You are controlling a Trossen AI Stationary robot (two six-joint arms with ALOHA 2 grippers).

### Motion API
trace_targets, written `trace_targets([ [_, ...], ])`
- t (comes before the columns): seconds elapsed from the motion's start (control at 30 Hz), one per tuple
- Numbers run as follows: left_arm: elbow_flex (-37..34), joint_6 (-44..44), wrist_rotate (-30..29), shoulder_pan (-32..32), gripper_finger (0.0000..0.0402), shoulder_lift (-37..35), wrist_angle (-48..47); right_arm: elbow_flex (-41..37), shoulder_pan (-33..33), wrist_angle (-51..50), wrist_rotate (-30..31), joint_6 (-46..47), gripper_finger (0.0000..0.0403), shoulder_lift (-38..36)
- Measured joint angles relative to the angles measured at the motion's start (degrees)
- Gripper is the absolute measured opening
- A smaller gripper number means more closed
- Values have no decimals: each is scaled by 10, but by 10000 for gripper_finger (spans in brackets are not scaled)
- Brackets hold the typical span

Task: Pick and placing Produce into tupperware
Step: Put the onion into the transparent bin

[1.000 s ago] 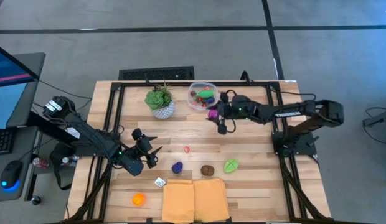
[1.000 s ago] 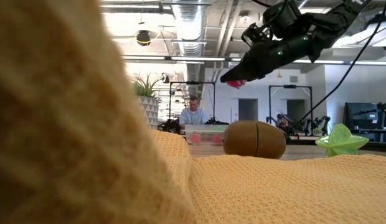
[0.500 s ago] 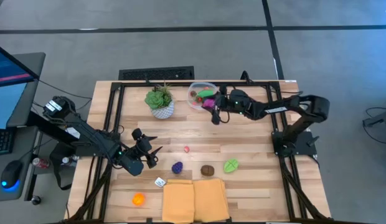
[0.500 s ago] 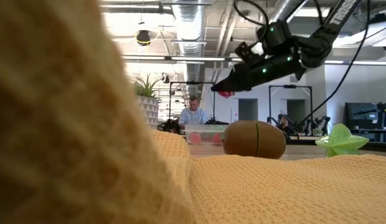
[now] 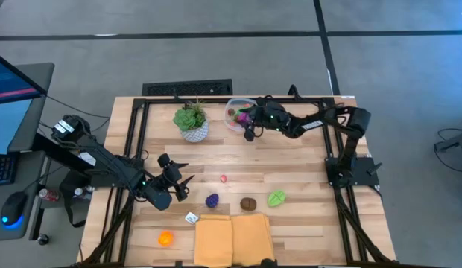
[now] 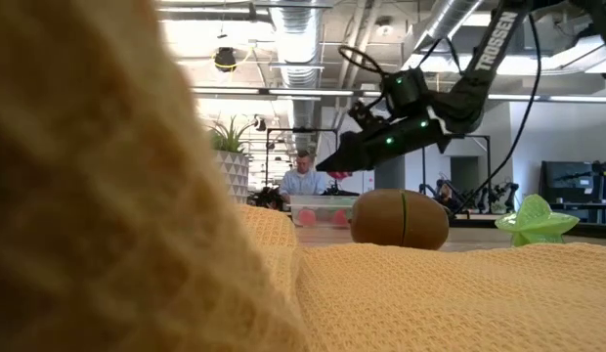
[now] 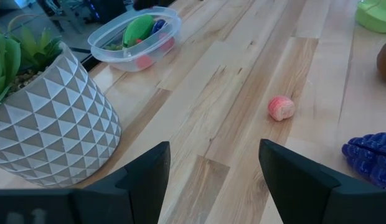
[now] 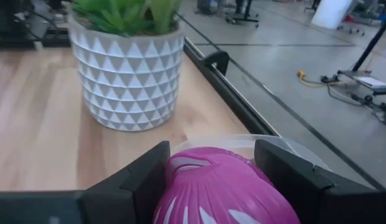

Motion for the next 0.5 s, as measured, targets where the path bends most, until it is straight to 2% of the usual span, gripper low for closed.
trace_targets([
  [0.23,0,0,0,0,238,0,-1,22,-13,-7,-2,28,251,33],
  [0.5,0,0,0,0,238,0,-1,23,-17,-21,-2,35,251,31],
])
